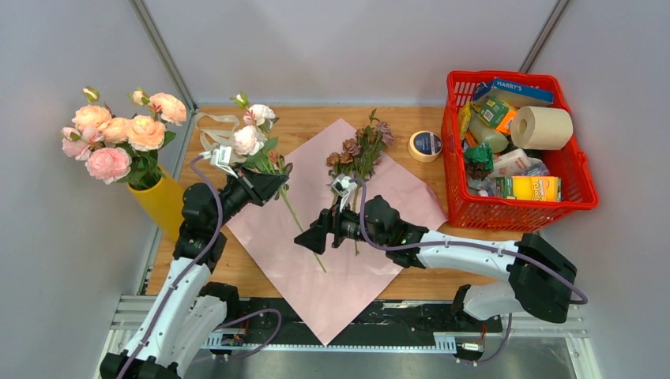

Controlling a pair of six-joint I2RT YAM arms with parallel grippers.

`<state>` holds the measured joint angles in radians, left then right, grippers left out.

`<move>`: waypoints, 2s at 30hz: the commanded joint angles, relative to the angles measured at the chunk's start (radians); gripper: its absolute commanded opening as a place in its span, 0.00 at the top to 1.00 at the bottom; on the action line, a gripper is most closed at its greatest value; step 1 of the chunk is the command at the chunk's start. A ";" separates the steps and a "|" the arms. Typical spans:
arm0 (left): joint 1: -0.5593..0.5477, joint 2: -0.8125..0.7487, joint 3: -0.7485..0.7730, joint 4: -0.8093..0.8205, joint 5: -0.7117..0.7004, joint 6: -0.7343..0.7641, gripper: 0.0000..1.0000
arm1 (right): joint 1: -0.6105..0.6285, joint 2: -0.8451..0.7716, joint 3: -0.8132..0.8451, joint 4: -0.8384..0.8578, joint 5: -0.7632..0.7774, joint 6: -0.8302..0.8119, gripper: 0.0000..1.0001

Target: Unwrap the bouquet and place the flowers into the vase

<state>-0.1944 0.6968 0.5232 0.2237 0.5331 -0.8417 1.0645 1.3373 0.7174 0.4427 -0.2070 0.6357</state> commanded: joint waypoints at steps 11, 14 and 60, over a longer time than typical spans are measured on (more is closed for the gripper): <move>-0.002 0.006 0.288 -0.253 -0.260 0.487 1.00 | 0.005 -0.009 0.083 -0.140 0.075 -0.080 0.00; -0.002 -0.019 0.316 -0.280 -0.326 0.581 1.00 | 0.002 -0.004 0.115 -0.174 0.075 -0.103 0.00; 0.004 0.072 0.687 -0.064 -1.123 1.386 1.00 | 0.002 -0.245 0.054 -0.274 0.270 -0.215 0.00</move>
<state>-0.1947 0.7452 1.2465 0.0147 -0.5106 0.5079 1.0645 1.1419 0.7803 0.1608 0.0288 0.4549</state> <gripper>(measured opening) 0.031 0.998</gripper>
